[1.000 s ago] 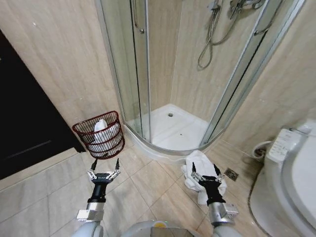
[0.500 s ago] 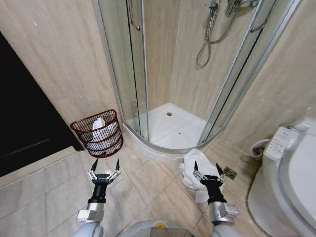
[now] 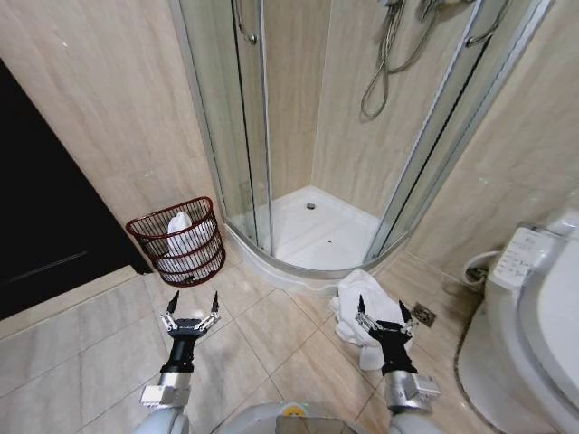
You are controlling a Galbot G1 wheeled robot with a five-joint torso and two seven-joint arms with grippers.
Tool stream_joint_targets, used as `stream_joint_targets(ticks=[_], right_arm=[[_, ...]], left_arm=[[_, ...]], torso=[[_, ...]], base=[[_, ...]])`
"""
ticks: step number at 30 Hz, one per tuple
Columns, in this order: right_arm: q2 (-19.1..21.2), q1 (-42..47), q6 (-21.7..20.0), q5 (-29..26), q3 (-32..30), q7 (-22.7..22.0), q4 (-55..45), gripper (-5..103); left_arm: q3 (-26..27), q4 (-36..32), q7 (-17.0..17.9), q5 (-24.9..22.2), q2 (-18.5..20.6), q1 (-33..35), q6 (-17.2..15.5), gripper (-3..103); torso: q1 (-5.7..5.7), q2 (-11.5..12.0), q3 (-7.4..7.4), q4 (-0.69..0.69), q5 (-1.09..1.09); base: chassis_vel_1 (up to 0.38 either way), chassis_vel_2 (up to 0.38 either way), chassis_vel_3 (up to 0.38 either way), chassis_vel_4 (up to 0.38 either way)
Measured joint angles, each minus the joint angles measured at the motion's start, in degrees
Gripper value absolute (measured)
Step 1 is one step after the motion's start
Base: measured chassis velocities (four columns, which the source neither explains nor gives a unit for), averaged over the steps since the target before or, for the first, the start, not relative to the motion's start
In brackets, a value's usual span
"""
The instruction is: Discard the used towel into the hamper.
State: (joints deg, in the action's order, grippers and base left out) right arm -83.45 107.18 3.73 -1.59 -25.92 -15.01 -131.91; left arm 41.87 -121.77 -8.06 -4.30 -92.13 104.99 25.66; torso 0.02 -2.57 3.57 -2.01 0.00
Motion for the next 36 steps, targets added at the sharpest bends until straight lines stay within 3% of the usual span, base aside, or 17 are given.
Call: stream_joint_targets(ticks=[13,23,28,31,36], right_arm=[[0.18,0.38,2.04,-2.61,-0.67,1.50,0.77,100],[0.34,0.48,2.16,-3.05,-1.13,1.58,1.36,100],[0.09,-0.87,-0.99,-5.44,-2.50,0.23,3.77,100],[-0.90,-2.88,-7.05,-9.85,-8.97,6.44,9.86,100],[0.98,-4.44,-9.88,-14.89,-13.44,10.23,16.38,100]], left_arm=[[0.06,-0.42,-0.20,-0.11,0.00,0.13,0.41,100],[-0.01,-1.09,-0.43,0.08,0.00,0.54,0.33,100],[0.13,-1.77,-0.54,0.10,0.00,0.41,-0.72,100],[0.37,-2.30,-0.73,-0.11,0.00,0.28,-1.92,100],[0.67,-2.38,-3.57,-1.91,0.01,0.14,-5.12,100]], torso=[[-0.02,0.15,-0.19,0.00,0.00],[-0.01,-0.02,-0.02,0.00,-0.01],[-0.01,-0.08,0.02,-0.01,-0.01],[-0.01,-0.10,0.05,-0.01,-0.02],[-0.02,-0.14,0.06,0.00,-0.03]], base=[[-0.015,0.016,0.011,-0.015],[-0.170,0.169,0.170,-0.158],[-0.170,0.153,0.173,-0.145],[-0.044,0.109,0.062,-0.084],[-0.006,0.020,0.004,-0.009]])
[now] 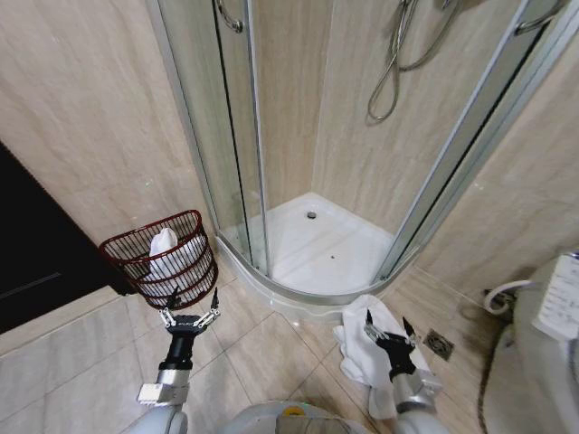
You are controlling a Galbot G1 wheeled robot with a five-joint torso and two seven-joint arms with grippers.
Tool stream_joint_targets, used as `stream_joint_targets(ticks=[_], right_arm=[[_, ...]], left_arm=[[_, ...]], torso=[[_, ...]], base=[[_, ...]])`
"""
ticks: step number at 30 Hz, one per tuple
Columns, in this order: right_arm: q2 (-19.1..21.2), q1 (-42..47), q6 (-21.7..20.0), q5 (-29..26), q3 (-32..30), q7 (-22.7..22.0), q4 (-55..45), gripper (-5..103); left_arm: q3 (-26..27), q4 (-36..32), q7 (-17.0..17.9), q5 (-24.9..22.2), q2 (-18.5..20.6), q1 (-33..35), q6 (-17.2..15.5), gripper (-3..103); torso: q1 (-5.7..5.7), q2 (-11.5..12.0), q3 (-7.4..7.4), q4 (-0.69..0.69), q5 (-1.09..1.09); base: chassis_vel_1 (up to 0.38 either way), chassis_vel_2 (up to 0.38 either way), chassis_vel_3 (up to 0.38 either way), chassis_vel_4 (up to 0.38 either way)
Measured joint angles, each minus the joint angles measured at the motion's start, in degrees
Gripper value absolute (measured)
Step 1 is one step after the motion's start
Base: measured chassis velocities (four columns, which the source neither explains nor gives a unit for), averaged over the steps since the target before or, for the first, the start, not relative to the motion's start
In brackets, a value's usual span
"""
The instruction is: Discard the used towel into the hamper.
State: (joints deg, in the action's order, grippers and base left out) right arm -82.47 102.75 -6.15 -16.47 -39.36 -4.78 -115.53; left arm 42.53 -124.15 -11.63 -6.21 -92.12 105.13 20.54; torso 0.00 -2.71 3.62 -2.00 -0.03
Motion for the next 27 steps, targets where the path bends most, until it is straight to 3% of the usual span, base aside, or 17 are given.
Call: stream_joint_targets(ticks=[2,5,6,9,13,21,27], right_arm=[[1.77,-0.33,-0.87,-3.57,-1.48,0.63,2.77,100],[3.61,0.28,-1.08,-6.55,-2.01,1.06,4.04,100],[3.61,0.28,-1.08,-6.55,-2.01,1.06,4.04,100],[4.49,0.56,-1.48,-7.00,-1.85,2.18,4.13,100],[5.44,-0.83,-3.83,-7.54,-1.27,3.11,4.85,100],[8.84,-7.94,-10.53,-10.32,-0.69,4.21,11.12,100],[10.54,-13.03,-13.09,-12.32,0.42,4.70,17.38,100]], left_arm=[[0.07,0.51,-3.09,-1.84,1.49,-1.16,-3.18,100],[0.24,1.62,-7.08,-4.07,6.78,-3.50,-7.21,100],[0.24,1.62,-7.08,-4.07,6.78,-3.50,-7.21,100],[-0.70,2.62,-8.13,-8.40,13.36,-5.65,-11.33,100],[-1.77,3.96,-8.44,-9.31,16.66,-7.56,-12.95,100],[-2.61,4.55,-8.02,-6.86,15.35,-7.84,-12.79,100],[-2.14,3.59,-8.18,-6.59,14.95,-7.19,-11.97,100]], torso=[[0.00,-0.02,0.01,-0.02,0.02],[0.00,-0.04,0.03,0.00,0.03],[0.00,-0.04,0.03,0.00,0.03],[0.00,-0.05,0.05,0.01,0.03],[0.00,-0.06,0.06,0.00,0.04],[0.00,-0.08,0.08,-0.02,0.01],[0.00,-0.09,0.09,-0.01,0.01]], base=[[0.021,-0.030,-0.015,0.012],[0.015,-0.029,-0.007,0.034],[0.000,0.000,0.000,0.000],[0.000,0.000,0.000,0.000],[0.000,0.000,0.000,0.000],[0.000,0.000,0.000,0.000],[0.000,0.000,0.000,0.000]])
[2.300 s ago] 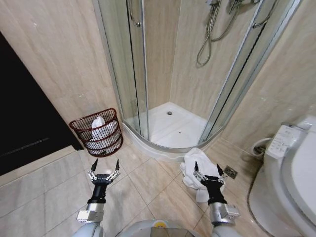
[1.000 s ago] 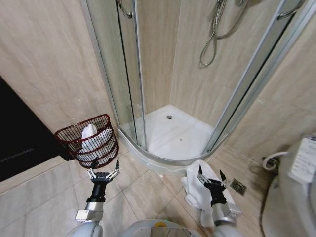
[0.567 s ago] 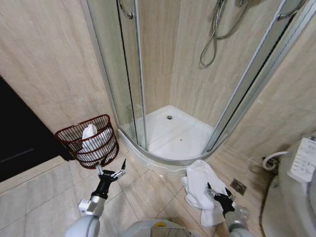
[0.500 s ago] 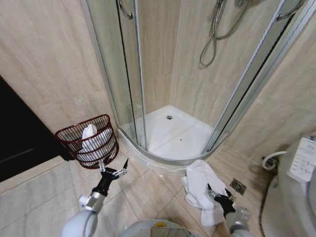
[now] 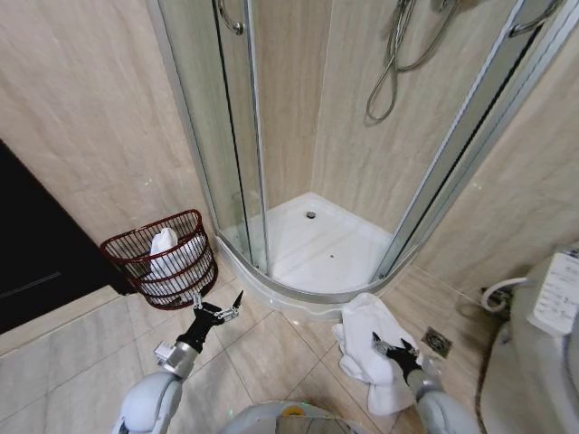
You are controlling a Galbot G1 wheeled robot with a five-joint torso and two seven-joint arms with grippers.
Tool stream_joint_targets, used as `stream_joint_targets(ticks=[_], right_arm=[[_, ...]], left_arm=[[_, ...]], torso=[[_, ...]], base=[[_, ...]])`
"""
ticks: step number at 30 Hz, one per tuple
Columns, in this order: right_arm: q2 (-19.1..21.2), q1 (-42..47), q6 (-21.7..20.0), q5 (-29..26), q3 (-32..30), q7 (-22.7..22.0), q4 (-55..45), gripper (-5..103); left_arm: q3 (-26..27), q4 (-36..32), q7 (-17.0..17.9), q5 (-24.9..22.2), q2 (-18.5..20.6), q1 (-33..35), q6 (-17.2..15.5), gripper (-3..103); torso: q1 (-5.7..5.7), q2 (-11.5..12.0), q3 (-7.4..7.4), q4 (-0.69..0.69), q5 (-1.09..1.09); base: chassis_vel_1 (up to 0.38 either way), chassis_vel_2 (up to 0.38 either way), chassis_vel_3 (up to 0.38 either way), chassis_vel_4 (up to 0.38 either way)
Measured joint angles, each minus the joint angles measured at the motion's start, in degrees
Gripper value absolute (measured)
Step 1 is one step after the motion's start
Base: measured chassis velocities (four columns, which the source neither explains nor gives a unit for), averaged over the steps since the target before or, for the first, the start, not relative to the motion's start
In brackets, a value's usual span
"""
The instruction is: Discard the used towel into the hamper.
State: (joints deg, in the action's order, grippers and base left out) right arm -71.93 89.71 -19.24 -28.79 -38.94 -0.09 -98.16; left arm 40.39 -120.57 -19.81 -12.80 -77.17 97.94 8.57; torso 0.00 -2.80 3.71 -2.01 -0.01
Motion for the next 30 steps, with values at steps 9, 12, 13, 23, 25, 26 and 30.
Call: stream_joint_targets(ticks=[9,12,13,23,25,26,30], right_arm=[[0.32,-4.46,0.20,-0.07,2.24,1.14,8.07,100],[0.44,-5.40,0.10,0.24,2.52,1.20,9.76,100],[0.56,-6.19,0.18,0.74,2.77,1.43,11.24,100],[0.82,-7.77,0.26,1.49,2.81,3.91,13.98,100],[0.84,-8.11,0.26,1.54,2.79,4.38,14.47,97],[0.84,-8.11,0.26,1.54,2.79,4.38,14.47,97],[0.84,-8.82,0.86,1.62,2.87,4.60,15.81,84]], left_arm=[[0.48,-2.23,-1.03,-0.22,0.00,0.53,0.22,100],[0.48,-2.63,-1.16,0.11,-0.08,0.78,0.38,100],[0.54,-2.90,-1.21,0.31,-0.09,0.90,0.57,100],[0.77,-4.23,-1.22,0.69,-0.07,1.10,0.65,100],[0.66,-4.30,-1.22,0.97,-0.18,1.09,0.64,100],[0.66,-4.30,-1.22,0.97,-0.18,1.09,0.64,100],[0.63,-4.30,-1.21,1.24,-0.45,1.14,0.64,100]], torso=[[0.00,-0.01,0.01,0.02,0.01],[0.00,-0.02,0.01,0.00,0.02],[0.00,-0.02,0.01,0.00,0.02],[0.00,-0.02,0.02,0.01,0.02],[0.00,-0.03,0.02,0.01,0.02],[0.00,-0.03,0.02,0.01,0.02],[0.00,-0.03,0.02,0.01,0.02]], base=[[0.000,0.000,0.000,0.000],[0.000,0.000,0.000,0.000],[0.000,0.000,0.000,0.000],[0.000,0.000,0.000,0.000],[0.000,0.000,0.000,0.000],[0.000,0.000,0.000,0.000],[0.000,0.000,0.000,0.000]])
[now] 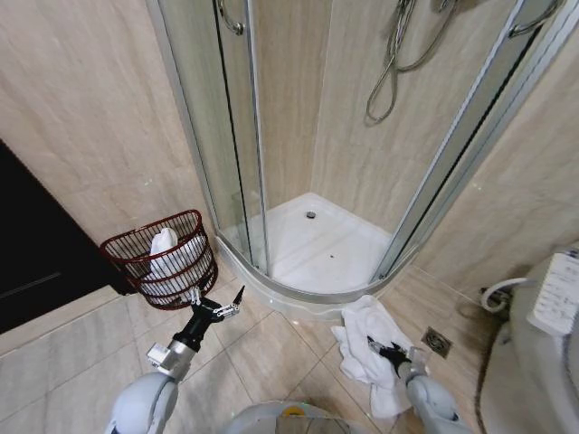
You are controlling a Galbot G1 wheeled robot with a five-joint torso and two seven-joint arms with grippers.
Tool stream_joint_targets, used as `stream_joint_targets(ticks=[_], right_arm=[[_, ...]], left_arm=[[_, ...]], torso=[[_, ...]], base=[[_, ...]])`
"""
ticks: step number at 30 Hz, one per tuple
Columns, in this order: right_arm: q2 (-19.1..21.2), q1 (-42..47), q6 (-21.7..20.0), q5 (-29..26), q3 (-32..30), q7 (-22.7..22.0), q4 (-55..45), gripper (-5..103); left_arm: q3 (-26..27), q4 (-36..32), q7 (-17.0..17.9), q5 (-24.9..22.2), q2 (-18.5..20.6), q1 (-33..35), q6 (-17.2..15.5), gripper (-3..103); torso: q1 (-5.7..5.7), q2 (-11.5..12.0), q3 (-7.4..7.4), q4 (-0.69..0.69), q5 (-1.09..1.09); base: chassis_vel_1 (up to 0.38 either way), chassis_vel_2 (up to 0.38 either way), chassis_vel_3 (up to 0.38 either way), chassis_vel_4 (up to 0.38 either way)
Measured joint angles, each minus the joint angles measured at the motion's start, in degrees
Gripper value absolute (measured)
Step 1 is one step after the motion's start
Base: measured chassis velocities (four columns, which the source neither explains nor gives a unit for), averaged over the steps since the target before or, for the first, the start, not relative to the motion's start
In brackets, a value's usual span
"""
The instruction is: Discard the used towel into the hamper.
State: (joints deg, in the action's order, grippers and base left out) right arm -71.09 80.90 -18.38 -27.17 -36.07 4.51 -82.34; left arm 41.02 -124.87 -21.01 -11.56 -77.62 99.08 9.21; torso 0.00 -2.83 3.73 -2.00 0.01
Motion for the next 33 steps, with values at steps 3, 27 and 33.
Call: stream_joint_targets(ticks=[3,27,33], right_arm=[[-0.03,-0.38,0.41,0.02,0.06,0.16,0.67,72],[-1.78,0.83,6.36,-2.09,-1.41,1.03,-1.59,14],[-3.78,5.76,9.52,-3.09,-4.30,-1.97,-13.54,14]], left_arm=[[0.16,-0.05,0.02,0.02,-0.03,0.12,0.02,100],[0.24,-2.79,0.07,0.31,-0.83,1.05,-0.32,100],[0.31,-3.81,0.15,0.23,-1.05,1.32,-0.26,100]], torso=[[0.00,0.00,0.00,0.00,0.00],[0.00,0.00,0.02,0.00,-0.04],[0.00,0.00,0.02,-0.01,-0.03]], base=[[0.000,0.000,0.000,0.000],[0.000,0.000,0.000,0.000],[0.000,0.000,0.000,0.000]])
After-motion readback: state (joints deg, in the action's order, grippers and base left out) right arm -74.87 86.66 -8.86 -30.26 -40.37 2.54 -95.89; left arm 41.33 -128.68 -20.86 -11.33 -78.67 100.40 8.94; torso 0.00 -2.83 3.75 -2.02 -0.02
